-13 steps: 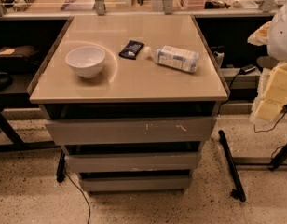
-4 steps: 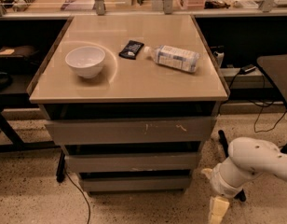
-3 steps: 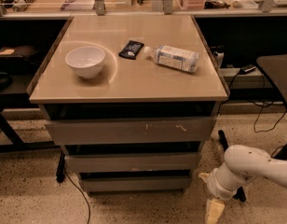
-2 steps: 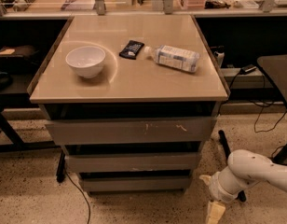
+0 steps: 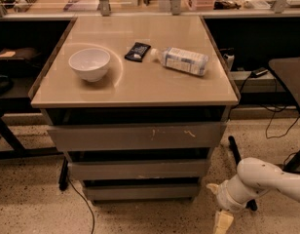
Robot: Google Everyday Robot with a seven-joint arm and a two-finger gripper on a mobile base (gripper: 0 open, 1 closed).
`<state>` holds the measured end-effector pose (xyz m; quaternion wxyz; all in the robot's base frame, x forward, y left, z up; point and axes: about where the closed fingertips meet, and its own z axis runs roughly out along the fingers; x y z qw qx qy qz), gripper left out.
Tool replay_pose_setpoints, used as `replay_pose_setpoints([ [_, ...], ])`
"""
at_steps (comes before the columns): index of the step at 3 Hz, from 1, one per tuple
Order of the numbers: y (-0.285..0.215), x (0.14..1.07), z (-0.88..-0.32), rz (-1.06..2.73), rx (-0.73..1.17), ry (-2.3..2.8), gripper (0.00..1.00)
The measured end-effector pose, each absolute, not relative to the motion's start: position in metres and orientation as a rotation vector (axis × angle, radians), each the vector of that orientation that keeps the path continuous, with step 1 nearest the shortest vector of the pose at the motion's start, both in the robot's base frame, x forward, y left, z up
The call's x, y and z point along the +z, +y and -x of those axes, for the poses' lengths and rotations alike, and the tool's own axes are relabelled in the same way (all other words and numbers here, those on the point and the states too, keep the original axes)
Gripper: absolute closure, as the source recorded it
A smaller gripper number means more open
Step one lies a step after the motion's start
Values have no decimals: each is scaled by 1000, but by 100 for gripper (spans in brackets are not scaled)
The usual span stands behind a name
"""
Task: Open bottom drawer
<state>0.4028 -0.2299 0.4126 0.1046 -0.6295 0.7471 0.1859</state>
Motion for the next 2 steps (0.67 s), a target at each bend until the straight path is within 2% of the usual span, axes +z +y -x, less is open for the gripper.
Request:
replay_pose_setpoints([
  [1,-227,405,-408,1835,555,2174,0],
  [2,-213,375,-428,1780,457,1984,0],
])
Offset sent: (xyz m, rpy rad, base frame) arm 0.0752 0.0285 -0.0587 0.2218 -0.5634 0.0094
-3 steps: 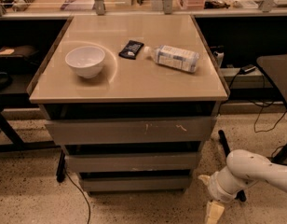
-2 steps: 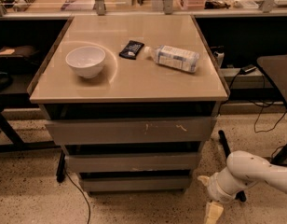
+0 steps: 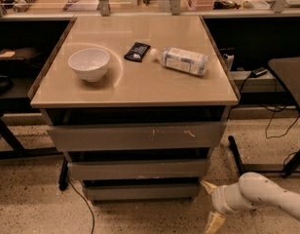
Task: Open bottom drawer
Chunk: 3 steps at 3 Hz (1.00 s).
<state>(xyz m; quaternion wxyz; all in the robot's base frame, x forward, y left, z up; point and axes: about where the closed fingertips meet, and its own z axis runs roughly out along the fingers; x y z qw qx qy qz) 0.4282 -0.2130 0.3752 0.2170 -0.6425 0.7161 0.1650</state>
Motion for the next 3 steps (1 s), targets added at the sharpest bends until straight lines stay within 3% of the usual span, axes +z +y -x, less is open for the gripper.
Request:
replay_pose_setpoints([
  [1,-209,361,-451,1727,325,1823,0],
  [3,-206,359,-451,1738,312,1788,0],
])
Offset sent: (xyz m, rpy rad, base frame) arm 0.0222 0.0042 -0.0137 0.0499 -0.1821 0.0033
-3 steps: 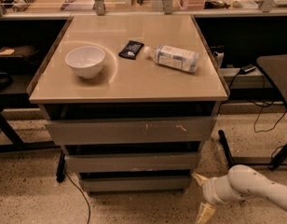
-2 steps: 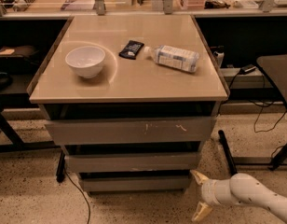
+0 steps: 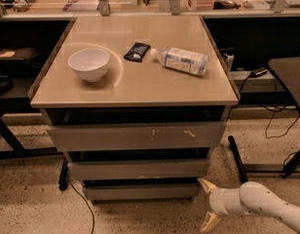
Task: Open bottom drawer
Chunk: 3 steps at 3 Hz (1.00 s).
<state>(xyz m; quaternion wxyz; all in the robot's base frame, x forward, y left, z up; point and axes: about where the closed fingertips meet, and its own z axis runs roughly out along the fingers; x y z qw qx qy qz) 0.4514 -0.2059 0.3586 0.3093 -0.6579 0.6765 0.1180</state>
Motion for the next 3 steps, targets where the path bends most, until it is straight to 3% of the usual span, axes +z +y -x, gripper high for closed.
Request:
replay_pose_setpoints([
  [3,-192,241,-472,1776,329,1767,0],
])
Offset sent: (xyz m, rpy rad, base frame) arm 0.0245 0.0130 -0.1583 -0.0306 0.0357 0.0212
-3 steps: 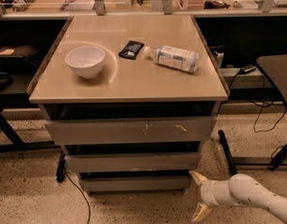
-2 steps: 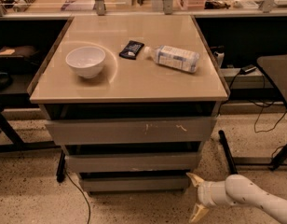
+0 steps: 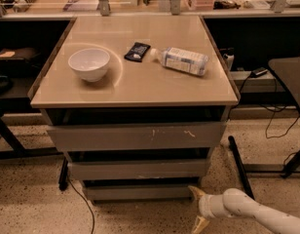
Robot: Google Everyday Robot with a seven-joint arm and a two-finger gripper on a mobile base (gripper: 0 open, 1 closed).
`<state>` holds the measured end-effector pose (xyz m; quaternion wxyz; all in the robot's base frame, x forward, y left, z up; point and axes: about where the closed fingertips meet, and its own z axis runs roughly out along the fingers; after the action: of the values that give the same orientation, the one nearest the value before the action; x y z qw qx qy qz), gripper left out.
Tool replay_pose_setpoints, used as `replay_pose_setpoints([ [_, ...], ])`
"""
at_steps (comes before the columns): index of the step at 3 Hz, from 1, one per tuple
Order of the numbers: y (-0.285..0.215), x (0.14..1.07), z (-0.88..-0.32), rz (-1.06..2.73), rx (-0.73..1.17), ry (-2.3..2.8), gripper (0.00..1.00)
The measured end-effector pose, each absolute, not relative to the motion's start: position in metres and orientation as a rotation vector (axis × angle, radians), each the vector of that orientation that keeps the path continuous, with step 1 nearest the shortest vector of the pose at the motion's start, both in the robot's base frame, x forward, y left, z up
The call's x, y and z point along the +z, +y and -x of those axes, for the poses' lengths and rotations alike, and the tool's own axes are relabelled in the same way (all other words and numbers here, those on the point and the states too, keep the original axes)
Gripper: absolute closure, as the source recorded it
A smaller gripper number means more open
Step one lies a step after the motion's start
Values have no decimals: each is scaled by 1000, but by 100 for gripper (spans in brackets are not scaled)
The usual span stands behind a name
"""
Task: Open bottom drawer
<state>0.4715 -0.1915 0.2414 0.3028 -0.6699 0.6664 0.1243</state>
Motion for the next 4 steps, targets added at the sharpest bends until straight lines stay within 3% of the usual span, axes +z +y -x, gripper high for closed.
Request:
replay_pose_setpoints([
  [4,-168,160,-532,1705,344,1700,0],
])
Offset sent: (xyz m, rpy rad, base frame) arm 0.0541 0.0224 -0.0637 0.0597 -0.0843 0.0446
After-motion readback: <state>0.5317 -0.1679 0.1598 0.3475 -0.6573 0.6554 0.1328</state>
